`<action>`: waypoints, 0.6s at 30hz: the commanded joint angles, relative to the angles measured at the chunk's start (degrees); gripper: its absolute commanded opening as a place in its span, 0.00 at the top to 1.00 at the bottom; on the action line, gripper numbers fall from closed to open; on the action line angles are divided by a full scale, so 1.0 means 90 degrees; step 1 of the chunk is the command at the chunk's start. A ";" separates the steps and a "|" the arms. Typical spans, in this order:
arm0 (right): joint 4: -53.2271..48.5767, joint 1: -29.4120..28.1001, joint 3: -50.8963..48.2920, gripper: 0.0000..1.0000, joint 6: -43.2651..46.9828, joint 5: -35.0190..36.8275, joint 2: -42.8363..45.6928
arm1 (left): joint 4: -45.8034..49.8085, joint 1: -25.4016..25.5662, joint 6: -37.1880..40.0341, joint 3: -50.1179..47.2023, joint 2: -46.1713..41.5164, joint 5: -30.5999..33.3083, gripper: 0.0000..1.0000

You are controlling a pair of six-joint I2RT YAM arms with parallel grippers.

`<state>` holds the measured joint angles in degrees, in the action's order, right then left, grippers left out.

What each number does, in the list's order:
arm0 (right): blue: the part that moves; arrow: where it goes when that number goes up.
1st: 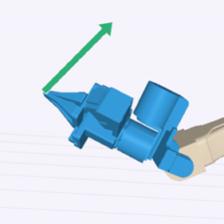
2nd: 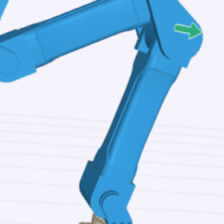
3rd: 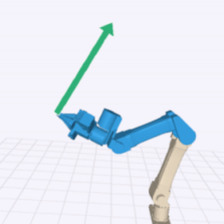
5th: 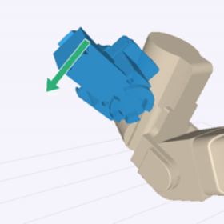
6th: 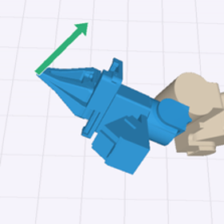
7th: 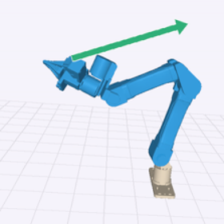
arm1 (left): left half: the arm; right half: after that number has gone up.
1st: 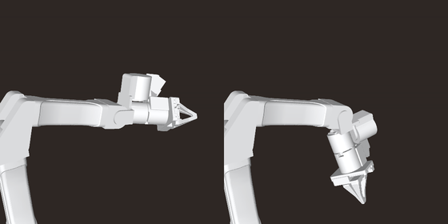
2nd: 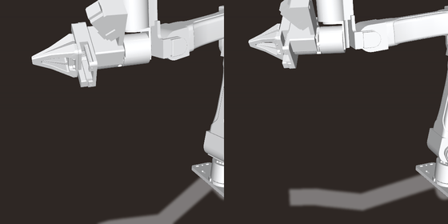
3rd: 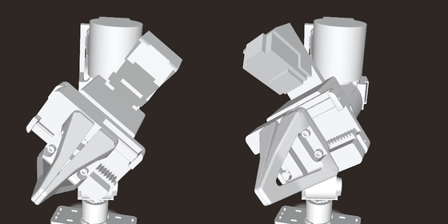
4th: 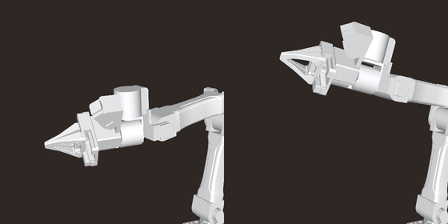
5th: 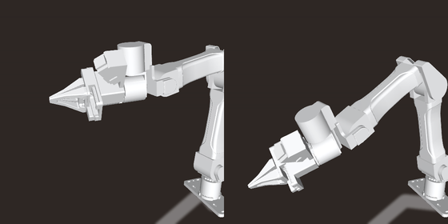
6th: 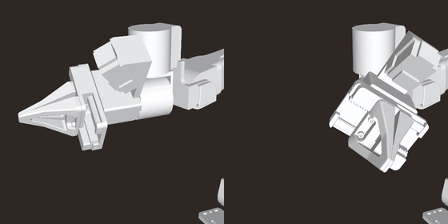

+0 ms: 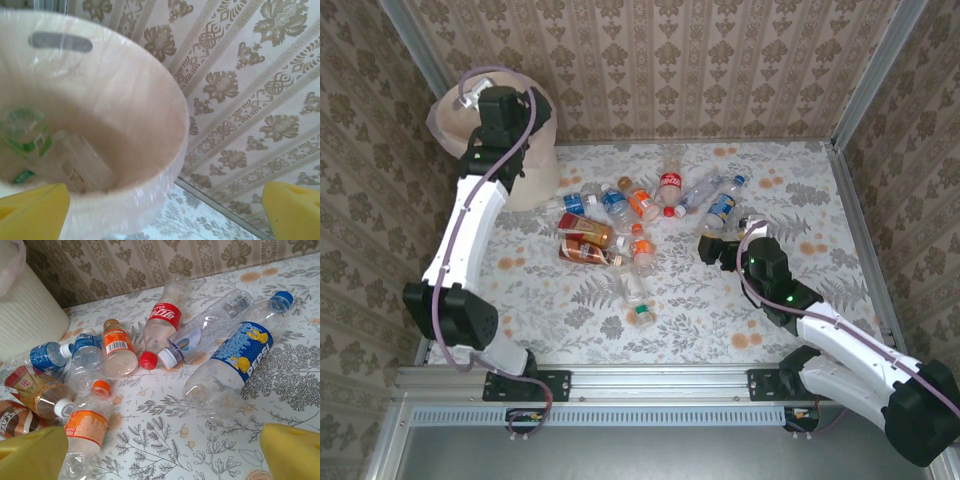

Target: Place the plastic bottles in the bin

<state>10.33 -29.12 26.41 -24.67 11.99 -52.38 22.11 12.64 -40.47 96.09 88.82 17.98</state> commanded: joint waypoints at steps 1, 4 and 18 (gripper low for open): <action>0.0341 0.0033 -0.0083 0.00 -0.0134 -0.0157 -0.0120 | -0.0137 0.0255 -0.1120 -0.0840 -0.0482 0.0157 0.00; 0.0469 0.0033 -0.0073 0.00 -0.0184 -0.0233 -0.0260 | 0.0132 0.0464 -0.2090 -0.1516 -0.0839 0.0162 0.00; 0.0641 0.0026 0.0013 0.00 -0.0123 -0.0468 -0.0646 | 0.0850 0.0856 -0.4626 -0.4191 -0.1608 -0.0949 0.02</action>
<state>14.15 -29.12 26.33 -25.71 8.56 -57.52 27.53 19.99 -75.50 60.25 74.17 11.75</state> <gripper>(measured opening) 0.997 0.981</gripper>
